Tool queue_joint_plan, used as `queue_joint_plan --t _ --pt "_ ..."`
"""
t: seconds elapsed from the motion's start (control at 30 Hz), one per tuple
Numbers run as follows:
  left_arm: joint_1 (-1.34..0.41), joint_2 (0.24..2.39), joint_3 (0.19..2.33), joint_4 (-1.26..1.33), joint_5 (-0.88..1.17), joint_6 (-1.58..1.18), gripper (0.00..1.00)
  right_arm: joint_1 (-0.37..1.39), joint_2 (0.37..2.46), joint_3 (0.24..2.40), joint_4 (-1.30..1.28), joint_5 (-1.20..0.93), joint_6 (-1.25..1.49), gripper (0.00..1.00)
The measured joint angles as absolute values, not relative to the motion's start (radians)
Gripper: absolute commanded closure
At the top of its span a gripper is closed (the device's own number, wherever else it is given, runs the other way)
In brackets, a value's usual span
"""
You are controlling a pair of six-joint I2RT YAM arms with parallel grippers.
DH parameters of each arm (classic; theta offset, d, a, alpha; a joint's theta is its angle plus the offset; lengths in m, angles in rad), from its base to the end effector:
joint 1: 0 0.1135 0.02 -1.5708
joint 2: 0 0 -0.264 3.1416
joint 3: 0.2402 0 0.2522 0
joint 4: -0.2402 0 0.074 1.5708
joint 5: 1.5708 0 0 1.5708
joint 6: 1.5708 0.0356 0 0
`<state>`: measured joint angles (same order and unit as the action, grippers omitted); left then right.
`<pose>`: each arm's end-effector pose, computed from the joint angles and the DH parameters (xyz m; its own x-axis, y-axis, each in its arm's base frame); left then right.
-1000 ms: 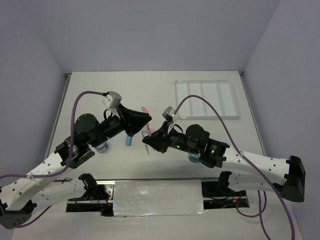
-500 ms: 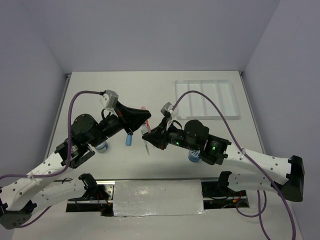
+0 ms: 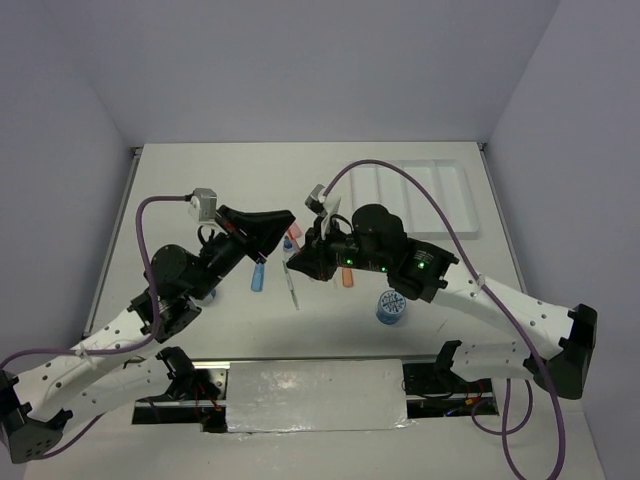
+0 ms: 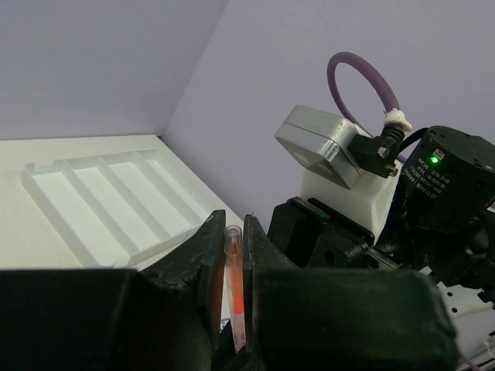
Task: Sort the stationery into containers
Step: Close the pen cap on the pen, then place the pen in the storage box.
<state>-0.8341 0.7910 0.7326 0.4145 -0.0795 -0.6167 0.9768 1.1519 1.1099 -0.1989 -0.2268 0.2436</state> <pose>0.1264 -0.1352 0.3850 -0.2070 -0.6299 -0.7486 0.6970 0.4420 -0.5646 0.1419 0.2244 0.3784 -0.3538 -0.1040 -0.9295 -0.8700 0.4013 0.2863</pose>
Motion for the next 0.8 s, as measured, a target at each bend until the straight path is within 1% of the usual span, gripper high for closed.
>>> queue_joint_plan --t 0.33,0.43,0.53,0.57,0.6,0.63,0.67,0.7,0.8 --pt "-0.904 0.794 0.682 0.519 -0.219 -0.635 1.00 0.950 1.203 1.206 -0.325 -0.295 0.231 1.00" --pt "-0.921 0.782 0.715 0.436 -0.269 -0.635 1.00 0.948 1.202 1.188 -0.305 -0.308 0.229 1.00" --pt "-0.939 0.782 0.794 0.260 -0.297 -0.624 1.00 0.946 1.161 1.065 -0.158 -0.314 0.243 1.00" --pt "-0.945 0.787 0.823 0.200 -0.306 -0.620 0.90 0.945 1.143 1.017 -0.102 -0.315 0.250 1.00" --pt "-0.954 0.802 0.861 0.131 -0.314 -0.612 0.54 0.944 1.125 0.970 -0.054 -0.317 0.257 1.00" --pt "-0.962 0.819 0.892 0.076 -0.320 -0.601 0.35 0.944 1.116 0.947 -0.030 -0.318 0.262 1.00" --pt "-0.968 0.836 0.929 0.008 -0.323 -0.596 0.03 0.941 1.098 0.904 0.024 -0.303 0.275 1.00" --pt "-0.976 0.849 0.960 -0.049 -0.328 -0.588 0.01 0.931 1.091 0.886 0.057 -0.292 0.283 1.00" --pt "-0.987 0.882 1.057 -0.183 -0.369 -0.582 0.01 0.902 1.085 0.856 0.142 -0.252 0.301 1.00"
